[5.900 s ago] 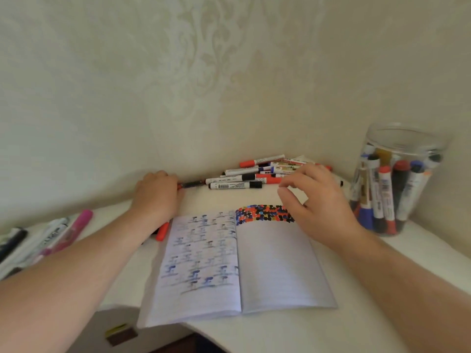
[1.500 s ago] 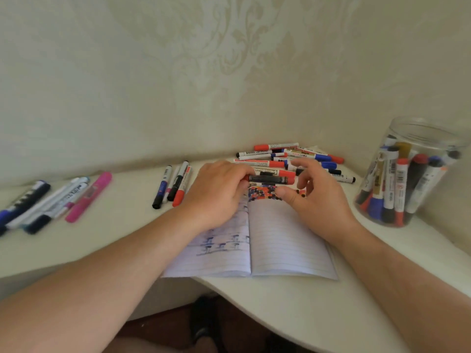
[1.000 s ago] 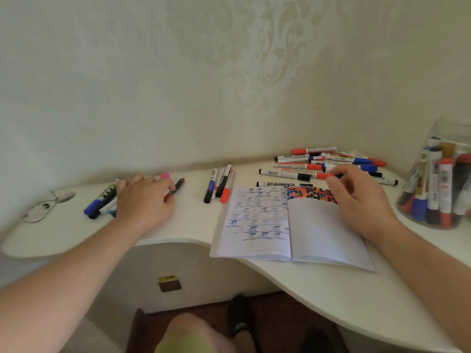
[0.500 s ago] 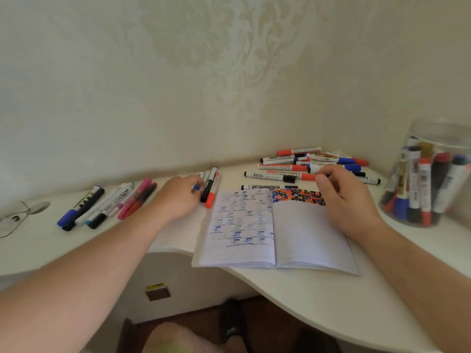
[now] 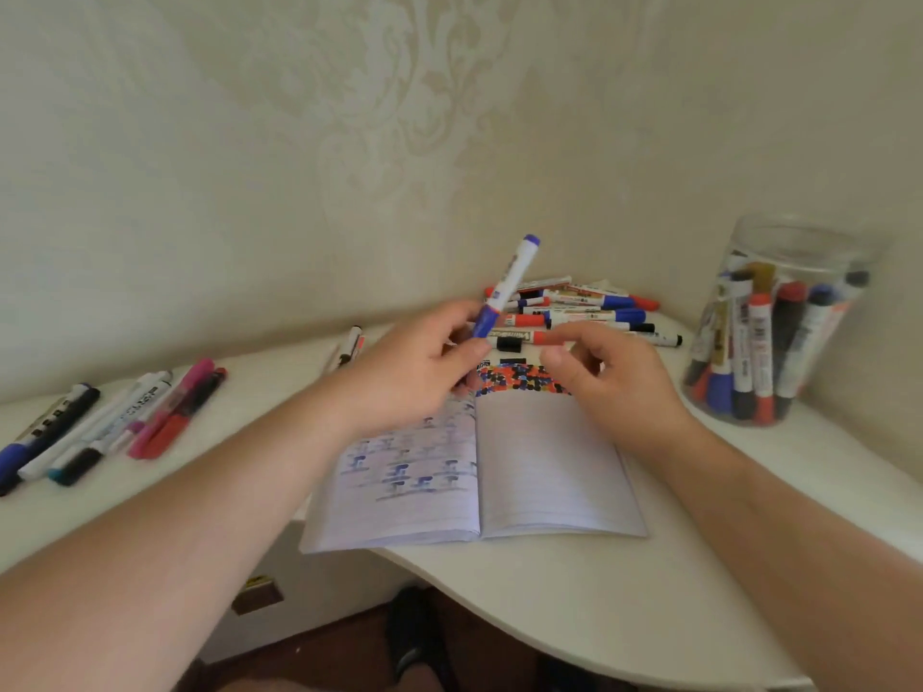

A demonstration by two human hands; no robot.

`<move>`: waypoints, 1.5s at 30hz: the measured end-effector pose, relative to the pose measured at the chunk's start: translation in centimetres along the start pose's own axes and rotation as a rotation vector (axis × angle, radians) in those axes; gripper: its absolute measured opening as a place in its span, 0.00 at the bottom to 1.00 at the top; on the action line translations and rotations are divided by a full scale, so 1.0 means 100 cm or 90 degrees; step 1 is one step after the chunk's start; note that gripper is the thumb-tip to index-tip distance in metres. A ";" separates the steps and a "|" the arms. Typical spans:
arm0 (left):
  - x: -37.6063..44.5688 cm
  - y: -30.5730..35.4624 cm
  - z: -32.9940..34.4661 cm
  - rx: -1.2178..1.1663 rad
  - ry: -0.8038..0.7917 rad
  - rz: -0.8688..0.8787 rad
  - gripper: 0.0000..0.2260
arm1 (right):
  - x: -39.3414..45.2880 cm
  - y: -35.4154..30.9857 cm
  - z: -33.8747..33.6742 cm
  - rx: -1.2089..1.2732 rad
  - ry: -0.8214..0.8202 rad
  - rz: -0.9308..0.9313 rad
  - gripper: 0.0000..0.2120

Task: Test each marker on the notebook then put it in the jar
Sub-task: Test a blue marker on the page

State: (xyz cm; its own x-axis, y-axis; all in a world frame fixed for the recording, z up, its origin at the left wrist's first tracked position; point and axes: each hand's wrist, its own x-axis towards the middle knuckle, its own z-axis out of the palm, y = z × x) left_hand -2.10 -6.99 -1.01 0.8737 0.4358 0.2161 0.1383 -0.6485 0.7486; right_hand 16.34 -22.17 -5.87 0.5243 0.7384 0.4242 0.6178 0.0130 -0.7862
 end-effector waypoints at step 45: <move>-0.015 -0.053 0.009 0.330 -0.148 0.057 0.17 | 0.036 -0.030 0.020 0.083 0.054 0.256 0.13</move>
State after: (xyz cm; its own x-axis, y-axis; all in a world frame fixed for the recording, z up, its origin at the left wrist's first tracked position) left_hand -3.71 -4.71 -5.88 0.9639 0.2547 0.0770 0.2188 -0.9234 0.3155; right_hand 15.18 -18.20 -2.84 0.7577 0.6443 0.1037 0.2783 -0.1753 -0.9444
